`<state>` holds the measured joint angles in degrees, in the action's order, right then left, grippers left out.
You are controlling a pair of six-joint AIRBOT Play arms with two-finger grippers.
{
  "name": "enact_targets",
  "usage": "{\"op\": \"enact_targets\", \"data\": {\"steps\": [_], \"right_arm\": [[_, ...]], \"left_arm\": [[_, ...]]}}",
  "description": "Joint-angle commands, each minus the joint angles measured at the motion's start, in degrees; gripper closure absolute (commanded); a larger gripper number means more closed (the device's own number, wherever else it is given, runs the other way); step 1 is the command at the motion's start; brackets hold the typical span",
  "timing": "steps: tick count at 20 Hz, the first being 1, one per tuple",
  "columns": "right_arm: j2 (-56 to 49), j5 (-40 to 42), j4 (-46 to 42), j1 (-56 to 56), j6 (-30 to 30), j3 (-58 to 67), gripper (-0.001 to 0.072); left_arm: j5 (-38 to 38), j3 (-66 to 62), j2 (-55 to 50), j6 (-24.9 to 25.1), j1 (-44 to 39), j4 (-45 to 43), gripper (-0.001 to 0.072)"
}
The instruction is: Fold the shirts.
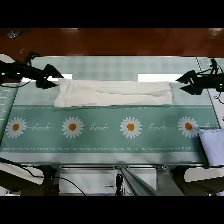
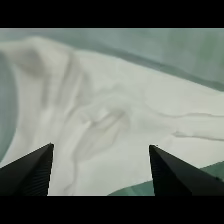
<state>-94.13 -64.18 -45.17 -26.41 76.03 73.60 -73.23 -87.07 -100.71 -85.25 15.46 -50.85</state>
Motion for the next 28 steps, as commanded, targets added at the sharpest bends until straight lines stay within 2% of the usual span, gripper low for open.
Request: {"op": "enact_targets", "data": {"steps": [1,4,6,9,12,13,14,15,16,17,18,19,20,23,26,28], "right_arm": [[-1.07,-9.09,-6.95,-5.42,4.02,-0.02,0.0091],[-2.95,-8.04,-3.10,-2.56,-0.85,-3.15,0.0091],[-4.63,-7.37,-1.33,1.27,-3.23,-3.13,0.0092],[-6.23,-2.29,-0.15,4.98,-3.28,-2.80,0.0091],[-8.39,-1.20,2.49,6.40,-3.23,-1.51,0.0093],[-8.87,-1.33,2.71,7.02,-3.23,-1.46,0.0129],[-8.85,-1.36,2.58,7.61,-3.32,-1.46,0.0350],[-8.48,-1.90,2.97,7.72,-3.54,-1.40,0.0697],[-7.65,-2.78,3.06,7.58,-4.55,-1.18,0.0687],[-6.21,-4.02,2.49,7.06,-4.79,-0.81,0.0687],[-3.93,-5.55,1.68,6.21,-5.16,-0.70,0.0687],[-1.33,-7.30,-0.02,5.42,-5.33,-0.70,0.0688],[1.73,-9.66,-2.40,4.85,-5.40,-0.70,0.0688],[15.04,-15.06,-10.16,4.44,-6.25,-3.61,0.0688],[31.50,-14.95,-10.16,4.44,-5.22,-11.08,0.0688],[41.90,-14.91,-8.90,4.44,-1.29,-15.69,0.0688]], "left_arm": [[-5.33,-0.42,4.76,-3.74,5.75,-7.78,0.0001],[5.27,8.04,13.73,4.63,3.41,1.90,0.0001],[9.38,13.88,18.86,8.46,-1.03,6.36,0.0001],[10.75,16.06,20.96,9.64,-7.72,6.34,0.0001],[13.99,16.06,20.65,9.64,-13.86,6.34,0.0002],[14.75,16.06,20.48,9.97,-15.54,6.34,0.0001],[15.47,16.06,20.31,10.58,-17.09,6.34,0.0001],[15.85,16.06,20.20,11.13,-18.21,6.34,0.0001],[15.85,16.06,20.06,11.15,-19.21,6.34,0.0006],[15.67,16.06,20.00,11.30,-19.82,6.34,0.0065],[15.17,16.06,19.96,12.33,-20.39,6.34,0.0410],[15.02,16.06,19.96,12.79,-20.98,6.36,0.0660],[15.21,16.06,19.93,12.81,-21.77,6.58,0.0681],[16.83,16.06,19.37,12.79,-27.17,6.60,0.0681],[20.55,16.04,16.15,10.73,-36.41,6.38,0.0682],[22.45,16.02,13.14,8.44,-43.47,6.34,0.0682]]}}
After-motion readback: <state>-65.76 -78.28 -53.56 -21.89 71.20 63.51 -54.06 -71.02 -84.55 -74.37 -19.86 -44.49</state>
